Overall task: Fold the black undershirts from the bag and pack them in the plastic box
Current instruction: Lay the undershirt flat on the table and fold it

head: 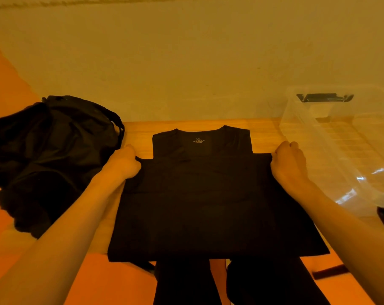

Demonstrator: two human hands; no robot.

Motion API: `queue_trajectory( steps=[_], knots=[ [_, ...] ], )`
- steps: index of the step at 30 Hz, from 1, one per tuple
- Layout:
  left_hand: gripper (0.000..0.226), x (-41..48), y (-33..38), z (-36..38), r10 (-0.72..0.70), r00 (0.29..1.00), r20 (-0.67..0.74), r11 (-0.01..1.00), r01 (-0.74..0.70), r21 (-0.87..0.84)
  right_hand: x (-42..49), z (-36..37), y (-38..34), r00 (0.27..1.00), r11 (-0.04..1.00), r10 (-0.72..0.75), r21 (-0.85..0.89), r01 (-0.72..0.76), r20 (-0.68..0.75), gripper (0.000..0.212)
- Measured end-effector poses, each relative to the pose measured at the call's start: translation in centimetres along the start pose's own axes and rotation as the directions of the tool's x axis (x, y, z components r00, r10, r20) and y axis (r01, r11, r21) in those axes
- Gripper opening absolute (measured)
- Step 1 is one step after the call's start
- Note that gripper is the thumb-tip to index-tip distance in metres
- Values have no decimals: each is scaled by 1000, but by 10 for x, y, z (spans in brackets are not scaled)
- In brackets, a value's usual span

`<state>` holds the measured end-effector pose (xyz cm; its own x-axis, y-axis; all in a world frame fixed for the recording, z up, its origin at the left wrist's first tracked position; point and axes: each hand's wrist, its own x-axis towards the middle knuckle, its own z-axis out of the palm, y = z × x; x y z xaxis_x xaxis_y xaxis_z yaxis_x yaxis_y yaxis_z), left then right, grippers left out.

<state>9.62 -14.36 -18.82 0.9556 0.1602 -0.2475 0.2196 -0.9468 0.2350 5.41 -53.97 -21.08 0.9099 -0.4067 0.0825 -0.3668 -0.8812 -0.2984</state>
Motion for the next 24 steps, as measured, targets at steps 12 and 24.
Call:
queue_trajectory(
  steps=[12, 24],
  knots=[
    [23, -16, 0, -14, 5, 973, -232, 928, -91, -361, -11, -28, -1, 987, 966, -30, 249, 70, -160, 4],
    [22, 3, 21, -7, -24, 921, -388, 934, -118, -338, 22, -27, -26, 987, 961, 32, 278, 13, -158, 18]
  ],
)
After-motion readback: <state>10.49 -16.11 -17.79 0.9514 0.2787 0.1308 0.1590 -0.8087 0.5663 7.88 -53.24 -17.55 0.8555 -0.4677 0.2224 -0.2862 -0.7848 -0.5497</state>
